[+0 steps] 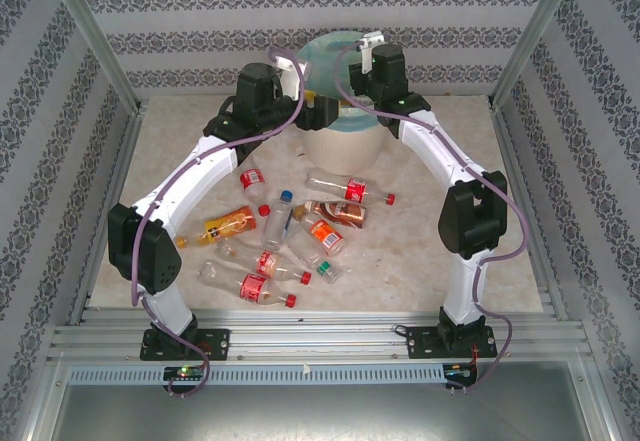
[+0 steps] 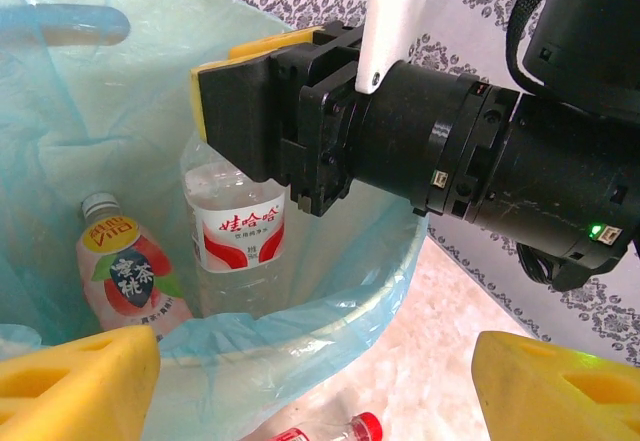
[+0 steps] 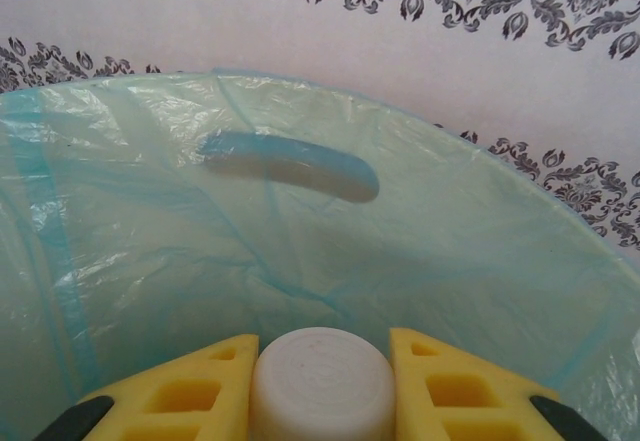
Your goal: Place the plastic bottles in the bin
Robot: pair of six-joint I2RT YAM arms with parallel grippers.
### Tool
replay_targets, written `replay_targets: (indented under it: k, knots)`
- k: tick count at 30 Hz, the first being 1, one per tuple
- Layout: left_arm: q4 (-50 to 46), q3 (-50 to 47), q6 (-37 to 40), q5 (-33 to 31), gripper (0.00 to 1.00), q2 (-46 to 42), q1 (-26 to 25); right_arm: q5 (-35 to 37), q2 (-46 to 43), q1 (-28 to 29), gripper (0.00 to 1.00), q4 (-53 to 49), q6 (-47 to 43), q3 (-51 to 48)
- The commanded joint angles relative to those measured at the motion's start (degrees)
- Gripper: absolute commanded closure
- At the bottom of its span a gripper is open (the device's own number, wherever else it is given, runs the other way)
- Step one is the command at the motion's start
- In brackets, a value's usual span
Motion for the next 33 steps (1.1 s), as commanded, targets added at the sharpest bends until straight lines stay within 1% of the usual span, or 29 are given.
replay_targets:
  k: [1,2,3,5,6,9,11,16,21,26,29,33]
  knots:
    - [2.8,-0.6,-0.1,0.9,0.18,-1.6,0.5,-1.1,-0.7,-0.2,0.74,-0.5,0.1,0.0]
    - [2.9,-0.5,-0.1,1.0,0.18,-1.6,0.6,-1.2,-1.4,-0.1,0.65,-0.5,0.3,0.5]
    - [2.9,-0.5,-0.1,1.0,0.18,-1.6,0.6,-1.2,-2.0,0.2,0.59,-0.5,0.2,0.9]
    - [3.0,-0.4,0.0,0.9,0.17,-1.7,0.5,-1.2,-3.3,0.8,0.53,-0.7,0.0,2.5]
    - [2.9,-0.3,0.1,0.9,0.17,-1.7,0.6,-1.1,-3.6,1.0,0.52,-1.0,0.0,3.7]
    - [2.8,-0.2,0.1,0.8,0.17,-1.8,0.5,-2.0,-4.7,1.3,0.54,-1.3,0.7,6.4]
    - [2.8,-0.4,0.6,0.4,0.17,-2.1,0.5,-2.4,-5.0,1.3,0.57,-0.4,1.0,7.2]
    - [2.5,-1.1,1.6,-0.5,0.17,-2.9,0.6,-2.5,-1.9,1.0,0.62,-4.2,1.6,11.1]
    - [1.8,-2.0,2.8,-1.8,0.17,-4.1,0.7,-3.2,-2.2,1.4,0.64,-4.1,4.6,8.0]
    - [-1.2,-2.3,3.5,-4.4,0.16,-6.4,1.1,-3.9,-6.7,3.7,0.64,-4.6,7.2,5.8]
    - [-4.0,-2.9,3.1,-6.2,0.17,-8.5,1.1,-5.6,-10.8,5.9,0.63,-4.9,6.6,5.3]
    - [-4.9,-8.2,0.8,-6.5,0.17,-14.0,1.1,-7.3,-18.0,9.9,0.62,-4.6,4.8,0.7]
